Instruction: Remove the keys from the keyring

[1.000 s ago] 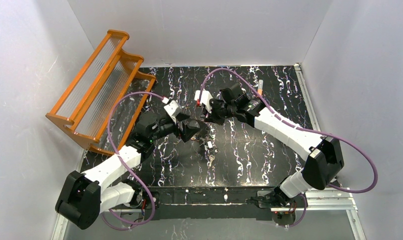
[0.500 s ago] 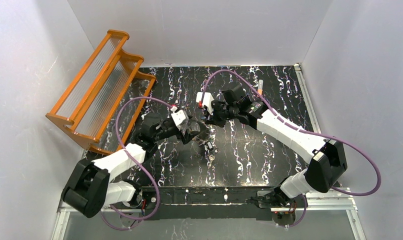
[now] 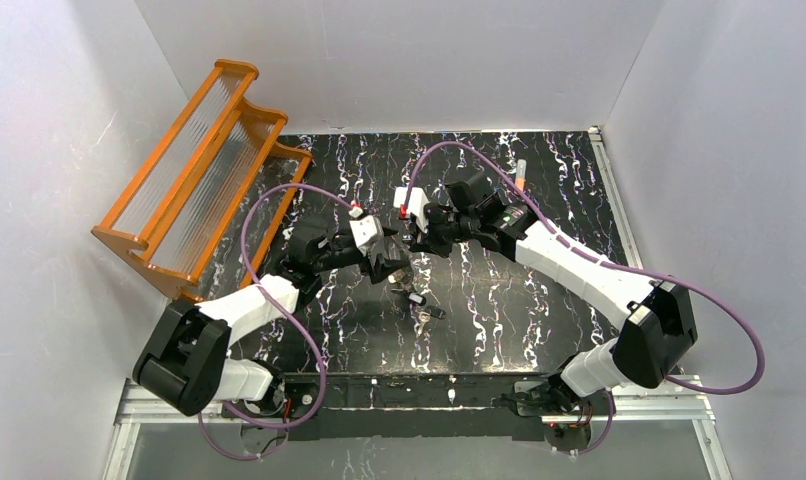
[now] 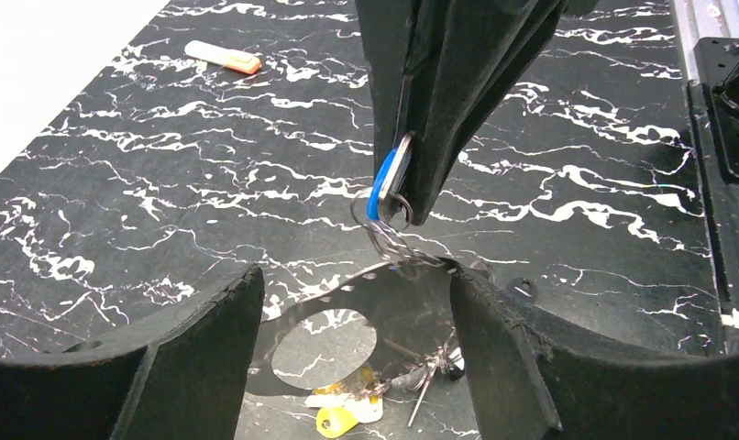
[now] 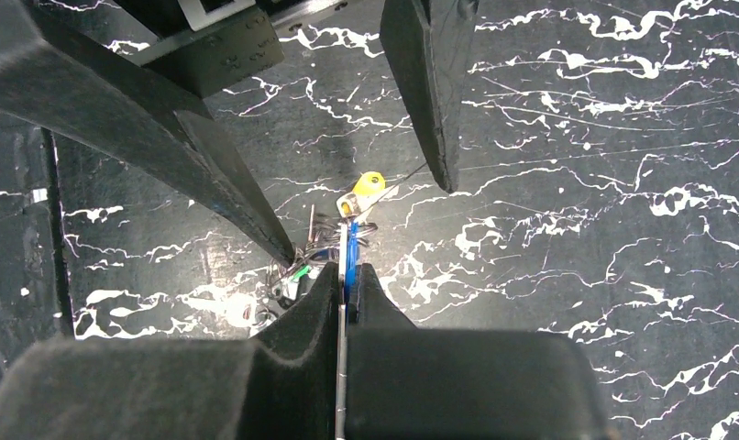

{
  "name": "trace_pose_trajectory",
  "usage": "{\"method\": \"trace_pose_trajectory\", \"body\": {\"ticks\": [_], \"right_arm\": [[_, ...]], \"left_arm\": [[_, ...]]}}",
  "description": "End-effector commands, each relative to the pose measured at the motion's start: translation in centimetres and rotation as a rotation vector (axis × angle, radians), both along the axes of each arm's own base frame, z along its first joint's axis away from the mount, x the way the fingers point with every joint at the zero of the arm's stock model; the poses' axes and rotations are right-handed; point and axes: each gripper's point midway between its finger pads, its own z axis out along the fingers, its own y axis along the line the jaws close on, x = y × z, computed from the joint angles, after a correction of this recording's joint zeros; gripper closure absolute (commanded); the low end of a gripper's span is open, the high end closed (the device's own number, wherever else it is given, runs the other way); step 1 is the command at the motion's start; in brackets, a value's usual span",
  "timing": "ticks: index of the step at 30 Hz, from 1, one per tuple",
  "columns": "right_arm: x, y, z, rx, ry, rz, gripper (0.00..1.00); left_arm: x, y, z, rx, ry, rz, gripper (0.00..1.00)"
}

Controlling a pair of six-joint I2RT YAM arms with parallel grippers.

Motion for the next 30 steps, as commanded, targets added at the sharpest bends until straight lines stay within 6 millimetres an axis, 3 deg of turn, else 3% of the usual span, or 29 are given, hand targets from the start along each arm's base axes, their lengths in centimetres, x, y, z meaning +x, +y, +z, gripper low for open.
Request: {"method": "trace_pose_trajectory", "body": {"ticks": [1, 13, 20, 30], "right_arm": [[-0.1, 0.3, 2.4, 0.071, -0.051, 0.014, 0.99], [-0.9, 0.9, 3.5, 0.098, -0.038, 0.064, 0.99], [-1.2, 0.9, 3.8, 0.108, -0.037, 0.075, 0.99], [-1.5, 0.5, 4.1, 0.133, -0.05, 0.066, 0.99]], "left_arm": [[-0.6, 0.4, 2.0, -0.005, -0.086, -0.024, 0.27], [-1.0, -0.7, 2.5, 0.01, -0.063, -0.121, 0.32], [-1.5, -1.0, 1.6, 0.013, -0.015, -0.165, 0.54], [-2.4, -1.1, 1.3, 0.01, 0.015, -0.198, 0.7]]}}
